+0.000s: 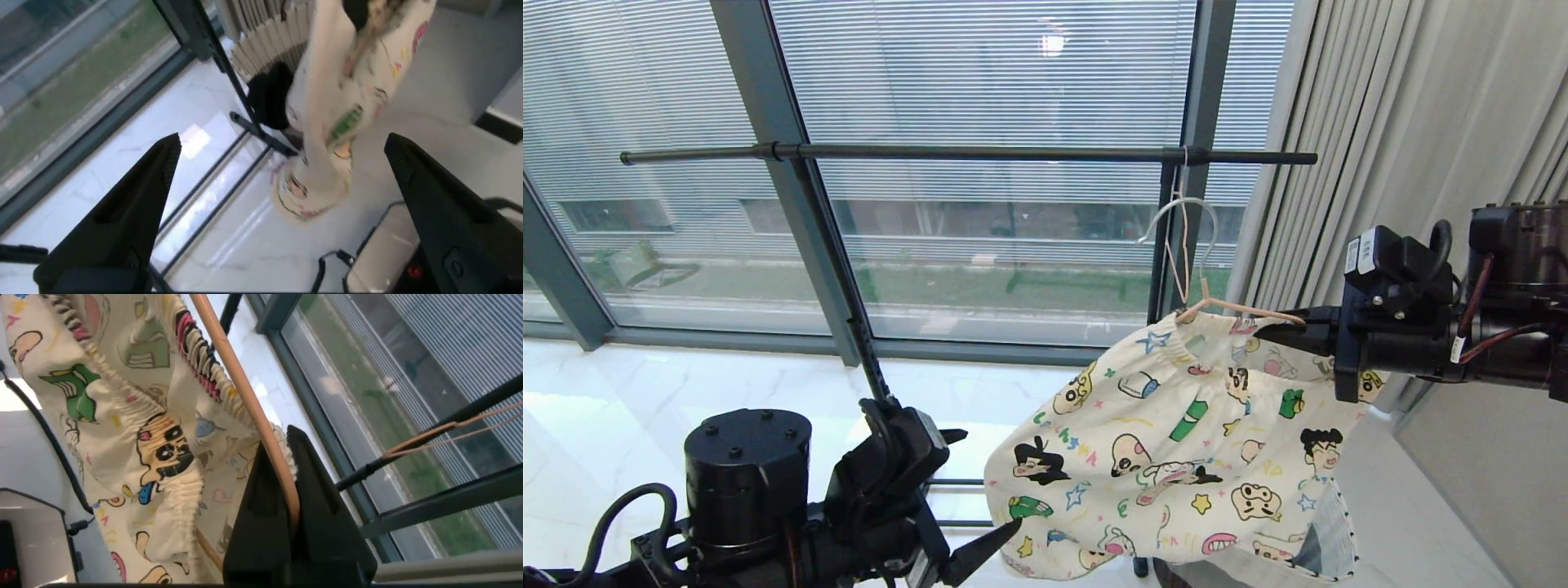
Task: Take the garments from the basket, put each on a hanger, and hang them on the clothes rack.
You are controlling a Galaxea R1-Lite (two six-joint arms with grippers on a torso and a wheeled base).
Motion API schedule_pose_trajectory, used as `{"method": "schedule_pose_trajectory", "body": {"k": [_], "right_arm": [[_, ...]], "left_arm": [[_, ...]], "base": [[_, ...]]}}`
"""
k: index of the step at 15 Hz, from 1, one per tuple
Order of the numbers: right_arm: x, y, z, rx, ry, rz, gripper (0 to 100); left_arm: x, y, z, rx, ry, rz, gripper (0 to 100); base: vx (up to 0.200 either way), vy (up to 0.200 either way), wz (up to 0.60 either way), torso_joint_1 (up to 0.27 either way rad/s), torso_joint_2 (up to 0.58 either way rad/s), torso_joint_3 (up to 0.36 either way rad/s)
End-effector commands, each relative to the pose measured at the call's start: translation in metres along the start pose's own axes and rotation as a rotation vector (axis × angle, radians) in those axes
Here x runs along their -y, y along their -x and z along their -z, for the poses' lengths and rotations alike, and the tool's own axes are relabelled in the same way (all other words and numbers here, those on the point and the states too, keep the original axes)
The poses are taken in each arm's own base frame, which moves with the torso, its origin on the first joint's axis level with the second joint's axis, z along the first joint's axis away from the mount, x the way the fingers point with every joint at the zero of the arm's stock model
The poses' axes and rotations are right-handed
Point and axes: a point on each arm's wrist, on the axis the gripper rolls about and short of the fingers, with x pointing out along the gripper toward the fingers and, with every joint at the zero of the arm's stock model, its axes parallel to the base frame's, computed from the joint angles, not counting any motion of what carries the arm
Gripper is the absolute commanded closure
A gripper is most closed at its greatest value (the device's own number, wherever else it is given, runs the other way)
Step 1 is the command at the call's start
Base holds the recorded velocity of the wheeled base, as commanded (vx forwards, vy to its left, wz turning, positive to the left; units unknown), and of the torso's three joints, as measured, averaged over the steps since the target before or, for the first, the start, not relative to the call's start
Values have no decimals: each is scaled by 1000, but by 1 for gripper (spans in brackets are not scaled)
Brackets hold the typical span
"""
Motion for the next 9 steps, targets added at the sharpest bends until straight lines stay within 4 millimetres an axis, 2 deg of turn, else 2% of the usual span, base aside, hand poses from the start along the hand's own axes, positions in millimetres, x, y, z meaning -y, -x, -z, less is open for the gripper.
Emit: {"method": "schedule_pose_trajectory", "body": {"k": [1, 2, 3, 6, 9], "right_arm": [[-5, 2, -9, 23, 17, -6, 100], [-6, 2, -11, 27, 14, -10, 100], [-7, 3, -13, 33, 19, -12, 100], [-8, 4, -14, 34, 19, -11, 100], [-9, 6, -14, 34, 9, -7, 100]], "left_arm": [[-3, -13, 10, -12, 12, -7, 0], [-4, -17, 11, 3, 8, -14, 0], [-5, -19, 13, 7, 8, -21, 100], [-3, -15, 21, -5, 10, -27, 100], [-15, -10, 25, -14, 25, -105, 100]], "base": [[0, 0, 0, 0, 0, 0], [0, 0, 0, 0, 0, 0], [0, 0, 0, 0, 0, 0], [0, 0, 0, 0, 0, 0], [0, 0, 0, 0, 0, 0]]}}
